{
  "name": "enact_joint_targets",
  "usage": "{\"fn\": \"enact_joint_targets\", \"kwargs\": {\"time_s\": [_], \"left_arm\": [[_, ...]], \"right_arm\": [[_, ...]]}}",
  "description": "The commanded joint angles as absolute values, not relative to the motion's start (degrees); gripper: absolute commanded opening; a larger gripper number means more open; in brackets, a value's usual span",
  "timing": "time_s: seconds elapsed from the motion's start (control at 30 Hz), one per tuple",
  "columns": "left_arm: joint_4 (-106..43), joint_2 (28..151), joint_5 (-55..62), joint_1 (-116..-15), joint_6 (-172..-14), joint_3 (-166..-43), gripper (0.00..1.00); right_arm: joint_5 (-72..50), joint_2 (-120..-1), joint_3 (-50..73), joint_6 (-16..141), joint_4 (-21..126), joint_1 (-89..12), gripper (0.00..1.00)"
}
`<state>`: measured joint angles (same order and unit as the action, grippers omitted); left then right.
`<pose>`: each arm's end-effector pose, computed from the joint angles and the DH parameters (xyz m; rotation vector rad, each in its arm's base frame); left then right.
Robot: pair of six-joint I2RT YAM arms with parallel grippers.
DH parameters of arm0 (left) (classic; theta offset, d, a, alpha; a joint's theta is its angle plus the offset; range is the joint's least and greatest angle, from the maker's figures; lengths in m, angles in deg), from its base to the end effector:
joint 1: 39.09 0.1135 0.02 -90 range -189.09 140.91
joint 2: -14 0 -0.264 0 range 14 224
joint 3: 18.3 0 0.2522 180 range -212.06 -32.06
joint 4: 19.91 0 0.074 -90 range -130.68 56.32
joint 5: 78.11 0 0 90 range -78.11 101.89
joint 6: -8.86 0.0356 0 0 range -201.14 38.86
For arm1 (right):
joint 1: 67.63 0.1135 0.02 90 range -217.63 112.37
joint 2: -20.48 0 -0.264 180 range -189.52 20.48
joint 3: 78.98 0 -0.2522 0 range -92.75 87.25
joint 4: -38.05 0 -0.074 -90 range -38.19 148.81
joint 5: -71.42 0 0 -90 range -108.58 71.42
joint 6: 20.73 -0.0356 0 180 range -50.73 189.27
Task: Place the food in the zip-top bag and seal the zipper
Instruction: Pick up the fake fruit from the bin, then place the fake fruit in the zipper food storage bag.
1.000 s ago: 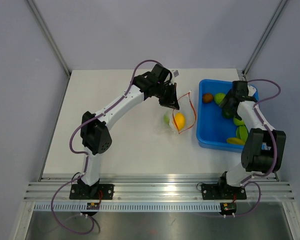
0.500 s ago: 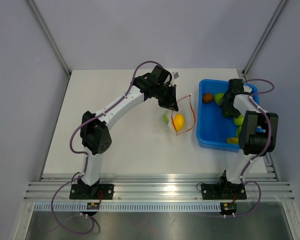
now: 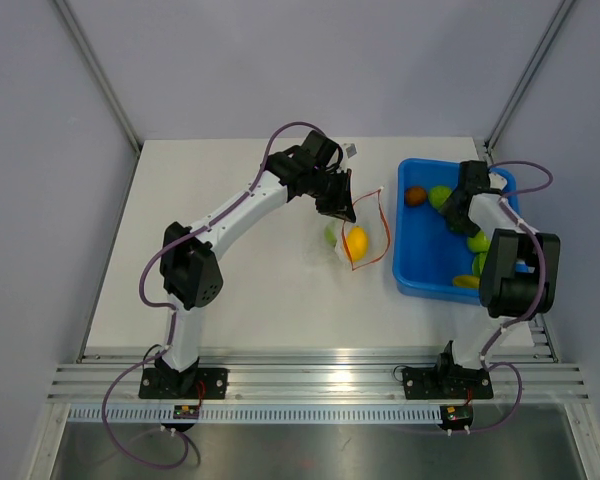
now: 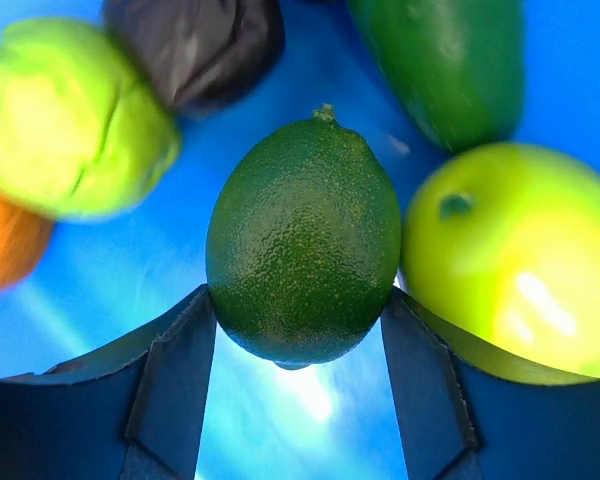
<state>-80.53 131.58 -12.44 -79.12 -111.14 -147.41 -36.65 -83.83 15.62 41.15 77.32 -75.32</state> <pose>0.3421 -0.3065 0.3175 0.4368 2.5791 -1.0184 0.3758 -0.0619 0.1959 0.8868 2.3719 -0.2680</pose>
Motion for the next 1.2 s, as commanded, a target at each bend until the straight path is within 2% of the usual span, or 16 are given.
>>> {"fn": "enact_joint_targets", "kwargs": {"time_s": [0.0,0.13,0.27,0.37,0.43,0.63,0.8,0.83,0.9,0.93,1.0,1.07,1.17], "left_arm": [[-79.1,128.7,-13.0,-78.7,-111.3,-147.8,0.0],[-79.3,129.5,-13.1,-78.7,-111.7,-148.6,0.0],[-78.9,129.5,-13.7,-78.6,-112.3,-148.3,0.0],[-78.3,129.7,-13.9,-78.6,-112.7,-147.9,0.0],[-78.1,129.6,-13.8,-78.6,-113.0,-147.9,0.0],[-78.3,129.0,-13.2,-78.6,-113.2,-147.4,0.0],[-77.4,128.2,-14.2,-78.6,-114.2,-146.4,0.0],[-77.3,127.9,-14.3,-78.6,-114.4,-146.2,0.0],[-76.7,127.4,-14.7,-78.6,-114.6,-145.5,0.0],[-76.5,127.3,-14.8,-78.6,-114.8,-145.4,0.0],[-76.6,127.1,-15.5,-78.6,-114.9,-145.3,0.0],[-76.5,126.5,-15.9,-78.6,-115.0,-145.3,0.0],[-75.6,125.3,-16.5,-78.6,-115.3,-143.8,0.0]], "right_arm": [[-35.4,-72.8,18.5,40.6,76.7,-75.7,0.43],[-29.0,-61.5,24.8,42.1,78.3,-75.5,0.43],[-19.8,-47.5,26.2,44.1,81.9,-73.9,0.45],[-20.3,-42.8,23.1,45.4,86.8,-65.7,0.47],[-21.6,-42.1,20.2,45.5,89.9,-58.5,0.47],[-20.0,-43.6,19.0,42.5,89.3,-46.0,0.47],[-23.1,-47.0,20.2,40.1,86.8,-40.2,0.49],[-23.2,-47.6,20.5,39.9,86.2,-39.6,0.55],[-22.6,-48.2,20.8,39.9,85.3,-38.7,0.61],[-22.5,-49.3,20.5,40.0,85.6,-38.5,0.72],[-23.3,-50.3,19.0,40.6,87.4,-38.4,0.87],[-25.6,-50.0,18.2,41.1,88.2,-38.4,0.92],[-31.3,-48.4,16.7,41.8,90.1,-38.4,0.93]]}}
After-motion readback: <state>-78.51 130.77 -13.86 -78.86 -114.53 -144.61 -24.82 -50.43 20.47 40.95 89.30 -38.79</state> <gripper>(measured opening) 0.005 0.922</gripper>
